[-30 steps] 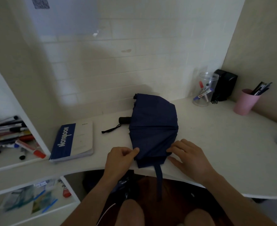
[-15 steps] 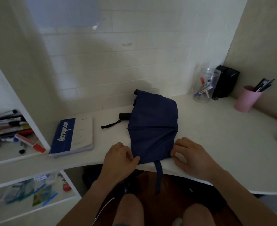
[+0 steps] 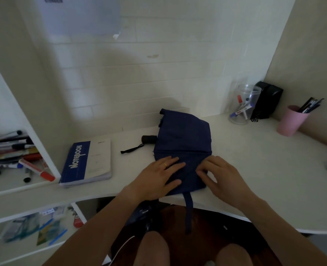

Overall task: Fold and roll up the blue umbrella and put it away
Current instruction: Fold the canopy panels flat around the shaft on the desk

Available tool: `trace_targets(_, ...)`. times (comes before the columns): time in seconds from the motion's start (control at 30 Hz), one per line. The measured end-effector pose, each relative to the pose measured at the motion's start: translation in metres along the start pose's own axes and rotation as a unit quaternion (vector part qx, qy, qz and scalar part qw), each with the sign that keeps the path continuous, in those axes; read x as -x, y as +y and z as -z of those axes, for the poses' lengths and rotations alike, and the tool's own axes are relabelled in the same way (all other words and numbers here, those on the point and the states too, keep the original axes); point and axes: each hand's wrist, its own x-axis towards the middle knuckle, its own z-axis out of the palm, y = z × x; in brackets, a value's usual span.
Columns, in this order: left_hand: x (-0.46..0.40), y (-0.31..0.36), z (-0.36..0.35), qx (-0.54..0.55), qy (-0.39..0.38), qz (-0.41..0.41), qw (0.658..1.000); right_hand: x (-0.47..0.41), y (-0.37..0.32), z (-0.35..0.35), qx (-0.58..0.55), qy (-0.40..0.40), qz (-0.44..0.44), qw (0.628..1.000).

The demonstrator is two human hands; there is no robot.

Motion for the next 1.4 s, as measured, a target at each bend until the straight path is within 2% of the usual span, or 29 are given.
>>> trace_targets(0.17,0.005,0.003,-0.01,-0.058,-0.004,0.033,0.998,0.0,0.014,-0.008,0.063,-0.162,-0.062,0.983)
trace_targets(0.23,0.004,0.002,-0.013,-0.075,0.0,0.04,0.996,-0.01,0.012,-0.004,0.042,-0.154,-0.069,0.985)
trace_targets(0.33,0.004,0.002,-0.017,-0.085,-0.003,0.047,0.995,-0.029,0.004,-0.01,0.011,-0.09,-0.028,0.995)
trace_targets(0.4,0.004,0.001,-0.018,-0.086,-0.015,0.053,0.995,-0.035,0.008,-0.019,0.034,-0.137,-0.007,0.99)
trace_targets(0.5,0.004,-0.005,-0.018,-0.066,-0.044,0.076,0.994,-0.027,0.026,-0.03,0.085,-0.234,-0.04,0.968)
trace_targets(0.6,0.001,-0.013,-0.013,-0.057,-0.073,0.093,0.991,-0.022,0.036,-0.034,0.107,-0.285,-0.054,0.951)
trace_targets(0.73,0.0,-0.022,-0.004,-0.055,-0.103,0.107,0.987,-0.022,0.038,-0.036,0.114,-0.296,-0.068,0.946)
trace_targets(0.87,0.001,-0.023,-0.004,-0.05,-0.098,0.105,0.988,-0.028,0.036,-0.029,0.087,-0.302,-0.082,0.946)
trace_targets(1.0,0.002,-0.021,-0.002,-0.056,-0.092,0.102,0.989,-0.034,0.026,-0.026,0.103,-0.281,-0.028,0.954)
trace_targets(1.1,0.006,-0.022,-0.001,-0.05,-0.09,0.1,0.99,-0.021,0.028,-0.028,0.113,-0.304,-0.028,0.945)
trace_targets(1.17,0.009,-0.022,0.001,-0.029,-0.079,0.1,0.991,-0.016,0.028,-0.019,0.068,-0.267,-0.058,0.96)
trace_targets(1.23,0.013,-0.022,0.006,0.021,-0.026,0.115,0.993,-0.015,0.022,-0.005,-0.015,-0.148,-0.09,0.985)
trace_targets(1.3,0.012,-0.024,0.015,0.061,0.11,0.155,0.98,-0.021,0.018,0.01,-0.039,0.017,-0.107,0.993)
trace_targets(1.37,0.002,-0.022,0.033,0.105,0.274,0.211,0.933,-0.04,0.018,0.025,-0.092,0.136,-0.171,0.971)
trace_targets(1.4,-0.008,-0.021,0.044,0.152,0.323,0.248,0.901,-0.055,0.018,0.033,-0.128,0.16,-0.222,0.953)
